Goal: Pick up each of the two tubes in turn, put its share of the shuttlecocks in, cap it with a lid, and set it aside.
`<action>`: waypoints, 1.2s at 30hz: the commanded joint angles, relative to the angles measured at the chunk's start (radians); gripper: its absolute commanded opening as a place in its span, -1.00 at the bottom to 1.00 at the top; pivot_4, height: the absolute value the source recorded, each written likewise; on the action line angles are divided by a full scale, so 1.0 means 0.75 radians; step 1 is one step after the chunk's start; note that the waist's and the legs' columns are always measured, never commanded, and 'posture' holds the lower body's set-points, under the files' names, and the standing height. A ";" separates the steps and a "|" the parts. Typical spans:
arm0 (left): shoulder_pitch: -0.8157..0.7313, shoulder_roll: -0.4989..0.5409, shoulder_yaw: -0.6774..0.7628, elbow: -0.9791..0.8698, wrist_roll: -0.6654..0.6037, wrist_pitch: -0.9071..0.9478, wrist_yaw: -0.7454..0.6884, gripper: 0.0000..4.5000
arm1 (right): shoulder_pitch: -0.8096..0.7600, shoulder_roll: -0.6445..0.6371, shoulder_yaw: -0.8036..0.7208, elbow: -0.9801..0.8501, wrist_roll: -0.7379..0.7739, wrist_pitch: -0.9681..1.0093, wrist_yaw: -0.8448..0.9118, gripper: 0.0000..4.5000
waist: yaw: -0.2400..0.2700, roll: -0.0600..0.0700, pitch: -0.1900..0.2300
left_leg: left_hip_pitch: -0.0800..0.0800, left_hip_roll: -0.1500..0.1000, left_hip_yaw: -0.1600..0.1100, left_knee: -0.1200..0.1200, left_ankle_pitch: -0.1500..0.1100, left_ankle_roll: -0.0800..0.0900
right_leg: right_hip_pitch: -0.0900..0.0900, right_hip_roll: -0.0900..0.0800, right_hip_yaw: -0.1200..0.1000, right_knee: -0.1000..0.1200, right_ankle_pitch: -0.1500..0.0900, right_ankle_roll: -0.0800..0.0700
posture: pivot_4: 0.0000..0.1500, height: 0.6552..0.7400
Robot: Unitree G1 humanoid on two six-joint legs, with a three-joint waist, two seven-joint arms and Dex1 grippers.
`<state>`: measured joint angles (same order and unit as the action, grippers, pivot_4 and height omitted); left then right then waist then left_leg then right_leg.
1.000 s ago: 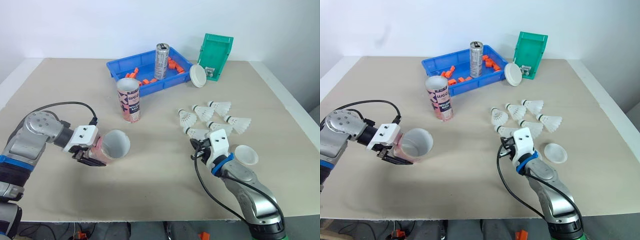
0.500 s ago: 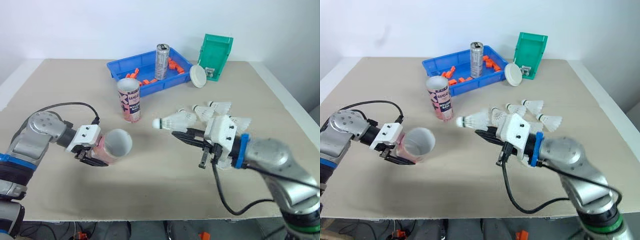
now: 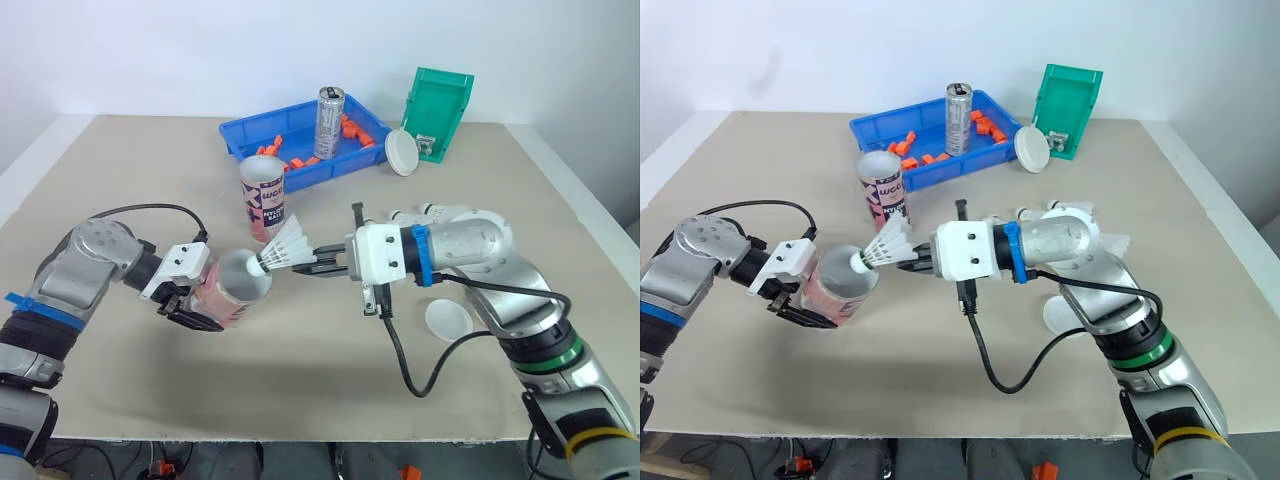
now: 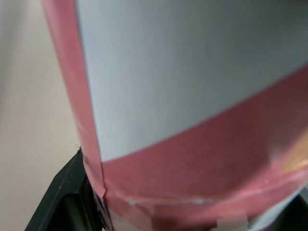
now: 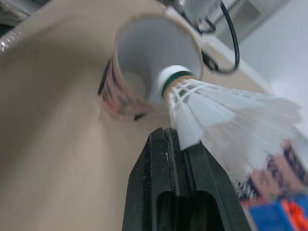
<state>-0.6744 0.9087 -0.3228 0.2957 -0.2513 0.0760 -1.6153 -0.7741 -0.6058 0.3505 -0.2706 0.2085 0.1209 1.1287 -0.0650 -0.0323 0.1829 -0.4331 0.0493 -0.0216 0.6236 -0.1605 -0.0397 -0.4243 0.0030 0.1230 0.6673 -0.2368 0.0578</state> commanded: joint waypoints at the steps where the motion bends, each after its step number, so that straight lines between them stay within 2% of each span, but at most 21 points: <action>1: 0.000 -0.021 -0.038 0.002 0.007 0.015 0.001 0.36 | -0.076 0.025 0.010 0.030 -0.018 -0.068 0.064 -0.95 | 0.001 0.000 0.000 | 0.000 0.000 0.000 0.001 0.000 0.000 | 0.000 0.000 0.000 0.000 0.000 0.000 | 1.00 1.00; 2: -0.001 -0.020 -0.038 0.004 0.008 0.015 0.001 0.36 | -0.088 0.038 0.015 0.034 -0.015 -0.068 0.074 -0.95 | 0.002 0.000 0.000 | -0.001 0.000 0.000 0.002 0.000 0.000 | 0.000 -0.001 0.000 0.000 0.000 0.000 | 1.00 1.00; 4: -0.003 -0.018 -0.038 0.006 0.009 0.015 0.001 0.36 | -0.119 0.061 0.026 0.032 0.005 -0.041 0.108 -0.70 | 0.002 0.000 0.000 | -0.001 0.000 0.001 0.002 0.000 0.000 | 0.000 -0.001 0.000 0.000 0.000 0.001 | 1.00 1.00; 5: -0.005 -0.019 -0.039 0.009 0.010 0.015 0.001 0.36 | -0.136 0.066 0.028 0.027 0.025 -0.011 0.129 -0.65 | 0.002 0.000 0.000 | -0.001 0.000 0.000 0.002 0.000 0.000 | 0.000 -0.001 0.000 0.000 0.000 0.000 | 1.00 1.00; 7: -0.009 -0.019 -0.038 0.011 0.011 0.016 0.001 0.36 | -0.154 0.072 0.018 0.019 0.053 0.010 0.158 -0.24 | 0.005 0.000 0.000 | -0.001 0.000 0.000 0.001 0.000 0.000 | 0.000 -0.001 0.000 0.001 0.000 0.000 | 1.00 1.00; 9: -0.013 -0.025 -0.030 0.016 0.014 0.012 0.001 0.36 | -0.153 0.068 -0.026 -0.003 0.106 0.074 0.153 0.09 | 0.008 0.000 0.000 | -0.001 0.000 0.000 0.002 0.000 0.000 | 0.000 -0.001 0.000 0.001 0.000 0.000 | 1.00 1.00; 11: -0.017 -0.032 -0.017 0.023 0.021 0.007 0.001 0.36 | -0.094 0.028 -0.105 -0.061 0.189 0.163 0.134 0.09 | 0.017 0.000 0.000 | -0.001 0.000 0.000 0.002 0.000 0.000 | 0.000 -0.001 0.000 0.001 0.000 0.000 | 1.00 1.00; 14: -0.006 -0.026 0.000 0.008 0.015 0.012 0.001 0.36 | 0.099 -0.022 -0.280 -0.135 0.240 0.257 -0.013 0.09 | 0.033 -0.002 -0.001 | -0.003 0.000 -0.002 0.002 0.000 0.000 | 0.000 -0.001 -0.003 0.000 -0.001 0.000 | 1.00 1.00; 19: 0.027 -0.008 0.028 -0.016 0.007 0.008 0.001 0.36 | 0.441 0.009 -0.426 -0.169 0.044 0.324 -0.417 0.09 | 0.030 -0.001 -0.001 | -0.005 0.000 -0.001 0.001 0.000 0.000 | -0.002 -0.002 -0.005 0.001 -0.003 -0.001 | 1.00 1.00; 23: 0.014 -0.012 0.034 0.020 0.023 -0.024 0.001 0.36 | 0.642 0.152 -0.455 -0.196 -0.066 0.347 -0.709 0.09 | 0.025 0.001 -0.002 | -0.003 0.000 -0.001 0.001 0.000 0.000 | -0.003 -0.001 -0.004 0.005 -0.003 -0.002 | 1.00 1.00; 27: -0.008 -0.018 0.025 0.044 0.021 -0.038 0.001 0.36 | 0.666 0.291 -0.427 -0.142 -0.174 0.399 -0.935 0.09 | 0.021 0.002 -0.002 | -0.003 0.001 0.000 0.004 0.000 0.000 | -0.003 0.000 -0.003 0.008 -0.002 -0.002 | 1.00 1.00; 36: -0.022 -0.037 0.052 0.058 0.021 -0.065 0.001 0.36 | 0.585 0.387 -0.326 0.060 -0.272 0.461 -1.029 0.09 | 0.022 0.002 -0.002 | -0.004 0.001 0.000 0.007 0.000 0.001 | -0.003 0.000 -0.003 0.008 -0.001 -0.001 | 1.00 1.00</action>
<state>-0.6799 0.8800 -0.3039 0.3385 -0.2419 0.0380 -1.6157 -0.3140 -0.3193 0.1002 -0.2337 0.0207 0.4584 0.3768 -0.0488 -0.0311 0.1818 -0.4359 0.0499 -0.0221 0.6290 -0.1602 -0.0391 -0.4263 0.0031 0.1210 0.6730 -0.2375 0.0567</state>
